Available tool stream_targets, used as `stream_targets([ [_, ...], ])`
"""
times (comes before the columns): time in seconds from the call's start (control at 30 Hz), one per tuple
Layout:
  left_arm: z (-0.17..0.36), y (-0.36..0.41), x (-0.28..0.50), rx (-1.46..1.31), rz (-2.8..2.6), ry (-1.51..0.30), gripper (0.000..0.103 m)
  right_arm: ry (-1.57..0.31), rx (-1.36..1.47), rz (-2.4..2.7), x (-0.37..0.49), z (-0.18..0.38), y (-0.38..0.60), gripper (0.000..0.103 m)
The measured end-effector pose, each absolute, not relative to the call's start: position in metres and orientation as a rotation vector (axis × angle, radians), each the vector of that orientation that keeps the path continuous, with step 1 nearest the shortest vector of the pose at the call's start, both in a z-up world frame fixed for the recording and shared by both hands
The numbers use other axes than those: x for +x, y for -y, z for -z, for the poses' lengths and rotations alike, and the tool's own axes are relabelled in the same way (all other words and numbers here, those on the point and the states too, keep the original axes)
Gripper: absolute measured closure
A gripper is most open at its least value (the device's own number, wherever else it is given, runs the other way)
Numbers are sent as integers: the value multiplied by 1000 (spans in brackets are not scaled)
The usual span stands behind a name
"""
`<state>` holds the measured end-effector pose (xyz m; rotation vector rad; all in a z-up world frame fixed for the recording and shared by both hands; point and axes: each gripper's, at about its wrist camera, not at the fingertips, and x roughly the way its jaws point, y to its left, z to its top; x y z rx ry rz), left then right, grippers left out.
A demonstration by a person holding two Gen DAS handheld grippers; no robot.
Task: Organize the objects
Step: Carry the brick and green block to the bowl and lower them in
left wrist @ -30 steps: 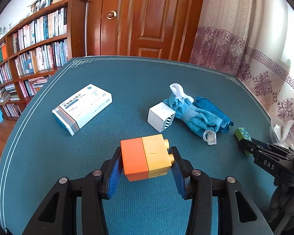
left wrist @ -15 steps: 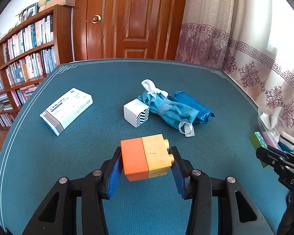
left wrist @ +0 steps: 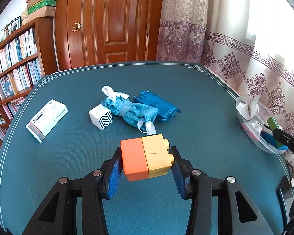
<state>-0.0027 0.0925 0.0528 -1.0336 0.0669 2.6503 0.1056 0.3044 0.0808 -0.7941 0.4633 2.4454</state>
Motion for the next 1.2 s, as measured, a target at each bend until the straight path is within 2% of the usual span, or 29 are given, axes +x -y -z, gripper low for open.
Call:
stream_targets([
  [0.37,-72,-160,10,-964,-2536,-161,54,-463,-632,-2266,165,-92,-375,73],
  [0.67,-82,-217,20,-915,-2431,-226,54,-513,-670,-2172,175,-66,-431,73],
  [1.2,-85,-290,14,-897,-2272,-221,54,-559,-681,-2264,172,-59,-433,72],
])
